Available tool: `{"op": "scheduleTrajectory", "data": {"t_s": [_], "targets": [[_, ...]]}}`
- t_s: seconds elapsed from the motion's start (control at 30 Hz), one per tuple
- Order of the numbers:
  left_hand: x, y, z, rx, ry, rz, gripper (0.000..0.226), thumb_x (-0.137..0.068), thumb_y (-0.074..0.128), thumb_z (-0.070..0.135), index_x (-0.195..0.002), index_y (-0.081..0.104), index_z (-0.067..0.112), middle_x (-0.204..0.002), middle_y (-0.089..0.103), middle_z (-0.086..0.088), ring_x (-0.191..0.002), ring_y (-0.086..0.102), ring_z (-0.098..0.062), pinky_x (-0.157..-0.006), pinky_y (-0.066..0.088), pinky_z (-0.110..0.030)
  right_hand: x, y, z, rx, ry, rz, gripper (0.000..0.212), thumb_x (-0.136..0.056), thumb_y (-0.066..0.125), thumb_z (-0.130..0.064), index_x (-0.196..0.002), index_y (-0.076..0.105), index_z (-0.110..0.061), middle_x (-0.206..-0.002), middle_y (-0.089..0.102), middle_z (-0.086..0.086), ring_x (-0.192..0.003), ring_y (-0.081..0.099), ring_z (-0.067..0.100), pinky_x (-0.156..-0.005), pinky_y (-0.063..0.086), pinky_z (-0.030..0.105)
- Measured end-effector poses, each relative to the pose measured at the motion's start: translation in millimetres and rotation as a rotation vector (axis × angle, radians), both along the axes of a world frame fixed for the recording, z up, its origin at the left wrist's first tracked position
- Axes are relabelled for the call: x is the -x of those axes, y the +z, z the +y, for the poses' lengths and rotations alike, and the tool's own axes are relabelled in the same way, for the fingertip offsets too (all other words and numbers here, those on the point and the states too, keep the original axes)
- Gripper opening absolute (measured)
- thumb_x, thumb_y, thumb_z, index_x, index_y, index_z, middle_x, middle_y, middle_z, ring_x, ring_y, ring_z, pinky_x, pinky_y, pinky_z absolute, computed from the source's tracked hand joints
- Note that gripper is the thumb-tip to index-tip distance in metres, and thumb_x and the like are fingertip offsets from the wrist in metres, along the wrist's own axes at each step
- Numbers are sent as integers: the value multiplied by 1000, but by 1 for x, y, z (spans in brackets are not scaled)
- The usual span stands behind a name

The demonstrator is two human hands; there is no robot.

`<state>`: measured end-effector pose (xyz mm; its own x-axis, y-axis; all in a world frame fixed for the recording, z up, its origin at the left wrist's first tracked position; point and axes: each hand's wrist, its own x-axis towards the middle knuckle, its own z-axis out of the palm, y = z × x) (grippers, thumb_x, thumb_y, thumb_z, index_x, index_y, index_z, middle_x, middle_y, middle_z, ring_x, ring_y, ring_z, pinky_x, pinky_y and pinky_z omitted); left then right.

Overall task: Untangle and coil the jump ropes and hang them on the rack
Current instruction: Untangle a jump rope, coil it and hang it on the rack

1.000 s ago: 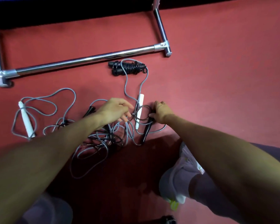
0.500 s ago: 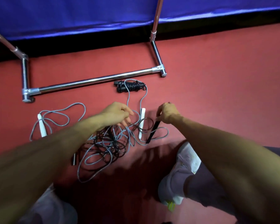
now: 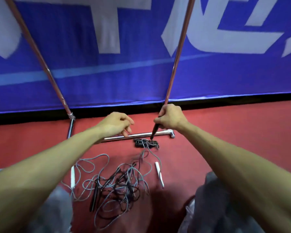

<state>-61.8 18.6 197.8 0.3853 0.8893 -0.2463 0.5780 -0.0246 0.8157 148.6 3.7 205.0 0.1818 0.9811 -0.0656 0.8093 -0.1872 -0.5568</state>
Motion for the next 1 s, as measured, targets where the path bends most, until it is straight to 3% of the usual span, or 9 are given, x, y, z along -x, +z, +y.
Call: {"op": "scheduleTrajectory", "data": {"t_s": [0.1, 0.2, 0.27, 0.33, 0.43, 0.6, 0.77, 0.9, 1.0], "targets": [[17, 24, 2, -7, 98, -62, 25, -98, 44, 9, -88, 66, 15, -75, 68, -6, -56, 64, -15, -55, 41, -24, 23, 41, 7, -197, -80, 227, 15, -70, 69, -16, -64, 56, -16, -57, 69, 5, -52, 67, 8, -55, 49, 16], [25, 43, 8, 44, 180, -151, 35, -103, 39, 30, -87, 68, 16, -73, 71, -2, -60, 67, -16, -58, 42, -23, 43, 70, 18, -339, -122, 559, 21, -70, 71, -15, -62, 51, -16, -50, 61, -1, -56, 71, 22, -61, 57, 32], [28, 53, 10, 82, 249, -236, 48, -103, 34, 44, -91, 70, 15, -74, 73, -4, -65, 69, -19, -63, 46, -25, 54, 80, 20, -344, -62, 770, 24, -75, 71, -6, -65, 50, -11, -57, 61, 7, -58, 71, 27, -64, 59, 38], [34, 58, 12, 118, 327, -310, 57, -99, 34, 56, -96, 71, 12, -82, 76, -7, -70, 71, -22, -68, 50, -28, 64, 82, 17, -291, 32, 879, 25, -80, 70, 1, -69, 49, -7, -64, 59, 13, -57, 69, 26, -59, 58, 32], [36, 60, 17, 137, 412, -339, 50, -94, 47, 57, -100, 69, 12, -89, 75, -9, -71, 72, -22, -67, 53, -29, 75, 70, 9, -199, 127, 945, 22, -82, 66, 6, -72, 50, -4, -67, 60, 16, -59, 68, 28, -57, 58, 30], [36, 69, 24, 81, 385, -355, 13, -98, 48, 17, -92, 56, 9, -82, 71, -10, -65, 67, -24, -69, 56, -35, 88, 58, 5, 21, 380, 792, 13, -84, 69, -3, -79, 58, 1, -69, 65, 16, -66, 68, 31, -68, 60, 37], [51, 73, 12, -253, 236, -135, 9, -98, 44, 22, -90, 47, 20, -62, 50, 0, -46, 47, -19, -53, 41, -35, 81, 44, 7, 47, 317, 327, 26, -86, 71, -29, -87, 60, -6, -78, 67, 7, -64, 69, 26, -66, 59, 37], [49, 85, -7, -280, 191, -341, 20, -97, 49, 18, -78, 46, 22, -51, 32, 8, -40, 24, -10, -41, 23, -22, 82, 27, 11, 87, 324, 150, 62, -77, 73, -48, -122, 48, -14, -114, 56, -1, -84, 58, 18, -78, 46, 28], [44, 94, -19, -276, 165, -502, 24, -97, 55, 14, -75, 44, 16, -45, 27, 10, -35, 20, -7, -35, 18, -17, 90, 16, 15, 49, 385, 60, 58, -83, 70, -42, -127, 46, -13, -113, 58, 0, -91, 51, 10, -80, 37, 21]]}}
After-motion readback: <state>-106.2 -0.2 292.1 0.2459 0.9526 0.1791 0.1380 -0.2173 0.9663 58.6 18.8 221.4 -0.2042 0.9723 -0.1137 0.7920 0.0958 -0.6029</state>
